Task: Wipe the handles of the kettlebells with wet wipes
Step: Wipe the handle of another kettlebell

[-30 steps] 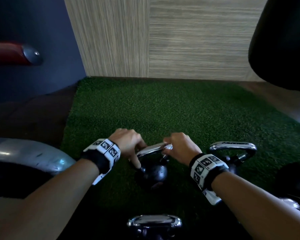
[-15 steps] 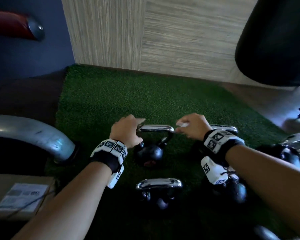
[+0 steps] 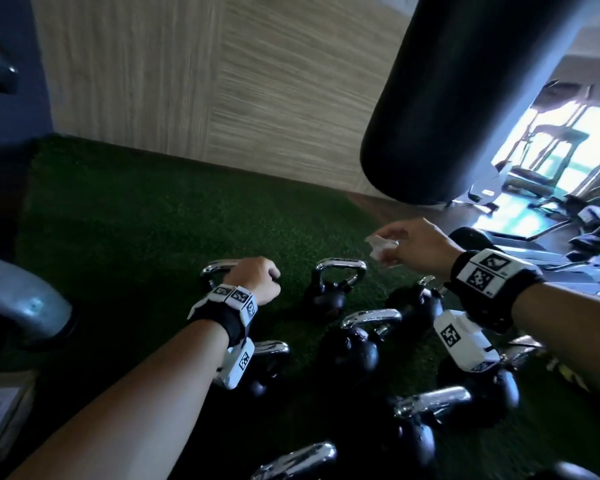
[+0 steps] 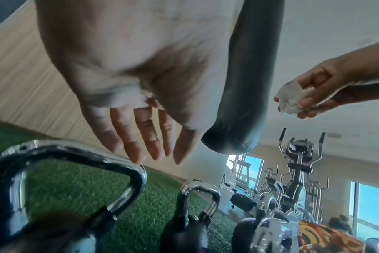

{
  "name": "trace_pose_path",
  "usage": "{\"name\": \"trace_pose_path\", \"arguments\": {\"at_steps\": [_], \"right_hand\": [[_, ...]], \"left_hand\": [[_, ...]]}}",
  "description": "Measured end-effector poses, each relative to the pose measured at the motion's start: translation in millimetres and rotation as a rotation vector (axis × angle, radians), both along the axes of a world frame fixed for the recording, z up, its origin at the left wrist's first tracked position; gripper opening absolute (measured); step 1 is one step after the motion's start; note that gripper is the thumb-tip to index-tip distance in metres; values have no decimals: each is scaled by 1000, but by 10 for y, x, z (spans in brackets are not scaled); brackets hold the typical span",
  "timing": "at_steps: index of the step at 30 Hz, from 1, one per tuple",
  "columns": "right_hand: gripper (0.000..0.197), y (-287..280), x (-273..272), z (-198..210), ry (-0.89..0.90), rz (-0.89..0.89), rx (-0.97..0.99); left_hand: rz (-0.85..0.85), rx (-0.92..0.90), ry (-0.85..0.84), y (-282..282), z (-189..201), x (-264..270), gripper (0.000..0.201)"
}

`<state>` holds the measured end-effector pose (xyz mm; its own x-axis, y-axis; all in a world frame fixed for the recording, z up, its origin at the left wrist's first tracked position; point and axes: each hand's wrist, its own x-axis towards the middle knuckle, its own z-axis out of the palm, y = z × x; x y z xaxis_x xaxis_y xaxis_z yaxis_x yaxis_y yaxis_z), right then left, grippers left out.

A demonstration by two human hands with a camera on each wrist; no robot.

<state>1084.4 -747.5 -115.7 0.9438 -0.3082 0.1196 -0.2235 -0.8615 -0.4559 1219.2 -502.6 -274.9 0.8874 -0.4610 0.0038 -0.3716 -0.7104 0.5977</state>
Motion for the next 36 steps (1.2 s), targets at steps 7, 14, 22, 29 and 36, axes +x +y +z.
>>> {"name": "trace_pose_path", "arguments": {"at_steps": [7,14,22,29,36], "right_hand": [[22,-235,-389,-20,35,54,-195],[15,-937,-238,-478,62,88,-143],[15,-1788,511,-900,-43,201,-91],[16,-2265,1097,-1431,-122,206,136],[14,-2199,1542,-1497,-179,294,286]], "left_hand": [[-100,91,132,-360,10,-159,29],[-134,314,130,-794,-158,-159,32],[-60,365,76,-1291,-93,193,36],[211,329,102,-1813,-125,359,41],[405,278,306,-1899,-422,559,37]]}}
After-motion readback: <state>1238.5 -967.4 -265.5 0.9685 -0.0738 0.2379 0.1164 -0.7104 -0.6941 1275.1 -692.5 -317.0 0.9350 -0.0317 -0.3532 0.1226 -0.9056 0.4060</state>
